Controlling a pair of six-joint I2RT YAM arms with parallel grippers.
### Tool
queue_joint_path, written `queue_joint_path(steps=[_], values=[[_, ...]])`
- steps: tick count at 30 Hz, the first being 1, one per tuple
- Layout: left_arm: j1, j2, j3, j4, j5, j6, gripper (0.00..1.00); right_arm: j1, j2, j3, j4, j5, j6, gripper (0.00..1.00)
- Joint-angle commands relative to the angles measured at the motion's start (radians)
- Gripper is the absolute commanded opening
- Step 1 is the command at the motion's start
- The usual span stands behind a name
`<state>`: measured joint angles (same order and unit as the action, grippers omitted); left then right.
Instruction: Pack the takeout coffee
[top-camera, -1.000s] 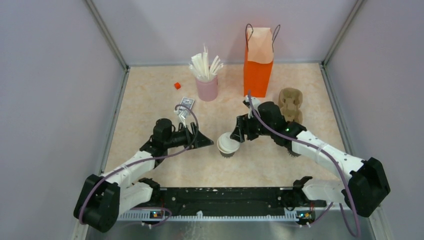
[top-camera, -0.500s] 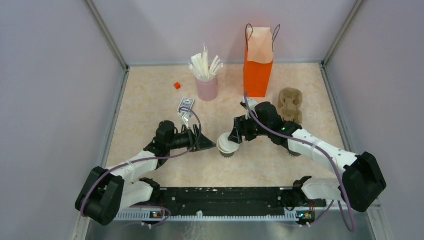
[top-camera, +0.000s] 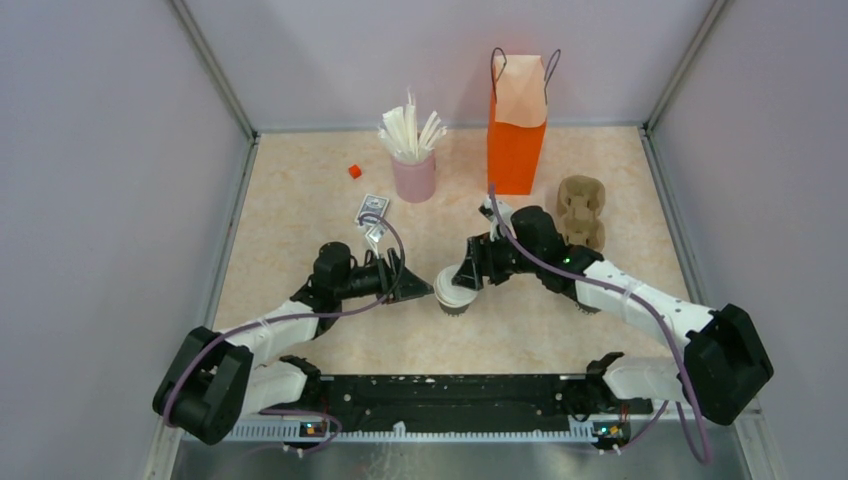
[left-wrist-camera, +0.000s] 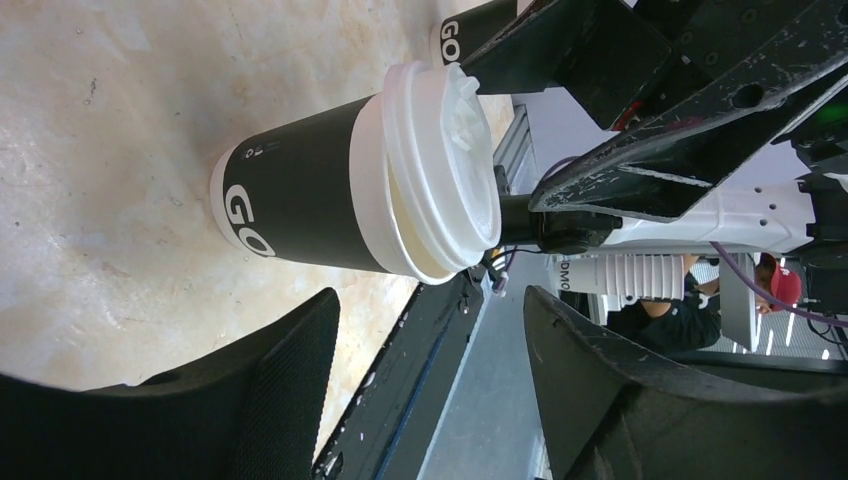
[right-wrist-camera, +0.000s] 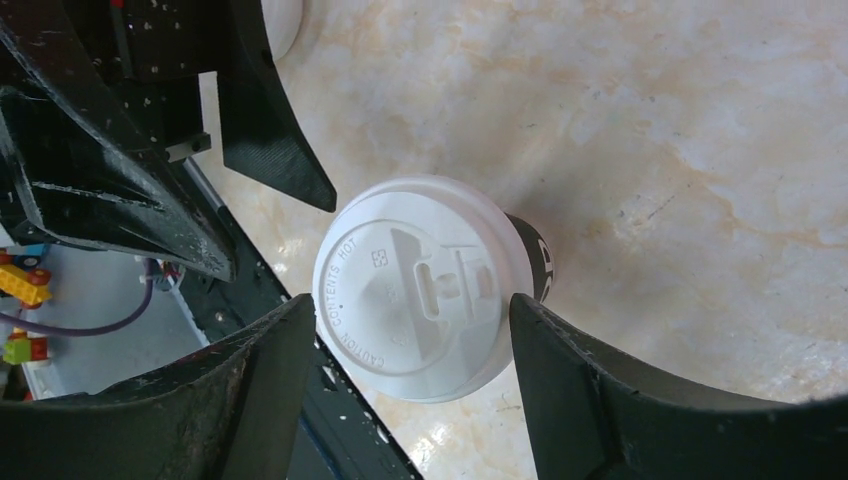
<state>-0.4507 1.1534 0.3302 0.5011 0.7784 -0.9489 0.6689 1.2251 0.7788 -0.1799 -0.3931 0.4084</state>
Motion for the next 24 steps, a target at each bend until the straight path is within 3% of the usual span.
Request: queue_joint_path(steps=[1,24], values=[[-0.008,0.002,-0.015,0.081,0.018,-0.01,0.72,-0.011,-0.047,-0.01,0.065,-0.036,0.018,0.7],[-0.023,0.073,-0.009,0.127,0.001,-0.008,0.68,-0.011,-0.043,-0.027,0.083,-0.063,0.039,0.66]])
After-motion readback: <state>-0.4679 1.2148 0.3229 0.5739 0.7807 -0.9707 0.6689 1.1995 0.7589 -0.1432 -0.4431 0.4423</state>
